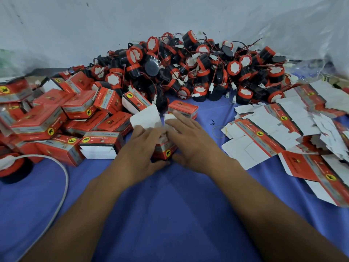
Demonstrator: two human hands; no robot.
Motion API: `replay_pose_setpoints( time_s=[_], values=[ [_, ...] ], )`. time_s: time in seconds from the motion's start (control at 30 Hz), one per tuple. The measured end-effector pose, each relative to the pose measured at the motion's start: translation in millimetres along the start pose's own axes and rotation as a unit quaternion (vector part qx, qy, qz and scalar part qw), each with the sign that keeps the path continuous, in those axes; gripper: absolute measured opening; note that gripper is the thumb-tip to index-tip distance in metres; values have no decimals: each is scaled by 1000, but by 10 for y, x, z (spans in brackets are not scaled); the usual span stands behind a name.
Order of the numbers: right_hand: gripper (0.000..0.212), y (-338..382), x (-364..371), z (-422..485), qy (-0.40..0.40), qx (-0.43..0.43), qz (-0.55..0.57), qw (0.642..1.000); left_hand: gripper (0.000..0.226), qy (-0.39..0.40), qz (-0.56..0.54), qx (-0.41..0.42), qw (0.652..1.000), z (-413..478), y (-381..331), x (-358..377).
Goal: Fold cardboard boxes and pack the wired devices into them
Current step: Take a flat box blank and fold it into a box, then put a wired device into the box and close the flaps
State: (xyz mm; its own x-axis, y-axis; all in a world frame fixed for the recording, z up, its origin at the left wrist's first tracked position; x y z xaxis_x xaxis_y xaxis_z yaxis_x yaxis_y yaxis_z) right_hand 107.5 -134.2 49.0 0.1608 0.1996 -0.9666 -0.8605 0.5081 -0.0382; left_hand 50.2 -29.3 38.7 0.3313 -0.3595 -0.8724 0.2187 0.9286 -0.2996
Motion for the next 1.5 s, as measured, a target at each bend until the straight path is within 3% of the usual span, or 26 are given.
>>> replay_pose_setpoints(
  time_s=[0.1,0.2,0.3,0.4,0.47,0.5,0.57,0.67,0.73,0.9,1.07,1.2,1.33,1.43,1.5],
  values=[
    [60,-130,29,-1,26,56,-35,997,81,-66,35,6,997,6,-14,-86],
    [66,-306,53,-30,54,106,-5,993,66,-113,69,-32,991,16,37,-133],
    [54,-358,92,-37,78,124,99,984,62,-90,98,-77,988,28,118,-80],
    [45,-348,131,-26,89,125,87,984,71,-68,148,-108,981,7,130,-50],
    [44,-352,130,-21,75,122,76,987,67,-49,182,-113,976,7,127,-13],
    [43,-361,130,-21,70,122,72,987,59,-39,160,-107,980,9,130,15],
    [42,-394,127,-37,68,119,71,988,40,-33,0,-121,992,4,191,23],
    [36,-421,23,-99,13,93,159,983,31,-32,-208,-197,958,-45,385,54],
    [32,-462,-68,-140,-18,89,240,966,36,-8,-259,-215,941,-69,433,131],
    [29,-827,-102,60,58,131,291,946,41,-35,-273,-201,940,-74,413,136],
    [14,-1625,-42,608,-28,228,234,945,45,-63,-288,-193,936,-80,410,89],
    [39,-1995,266,1141,23,217,102,971,50,-52,-279,-180,942,-64,403,105],
    [44,-2114,523,1477,141,177,-76,971,51,-52,-279,-169,944,-69,392,121],
    [47,-2255,563,1502,192,205,-105,954,51,-54,-285,-160,944,-61,382,125],
    [44,-2281,465,1424,183,205,-103,956,50,-46,-296,-155,941,-50,373,132]
  ],
)
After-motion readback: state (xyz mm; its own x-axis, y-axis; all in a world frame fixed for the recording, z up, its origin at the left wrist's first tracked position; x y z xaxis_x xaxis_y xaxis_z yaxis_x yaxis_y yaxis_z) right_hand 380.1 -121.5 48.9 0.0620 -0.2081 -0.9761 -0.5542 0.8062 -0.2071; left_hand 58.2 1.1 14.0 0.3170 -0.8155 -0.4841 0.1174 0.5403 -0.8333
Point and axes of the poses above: each hand's wrist, its own z-axis towards the middle knuckle, its own x-axis out of the palm, y = z × x, the point moved 7 cm from there along z, towards the middle knuckle, and after that the axes turned 1 degree about y, right-handed, at the moved point
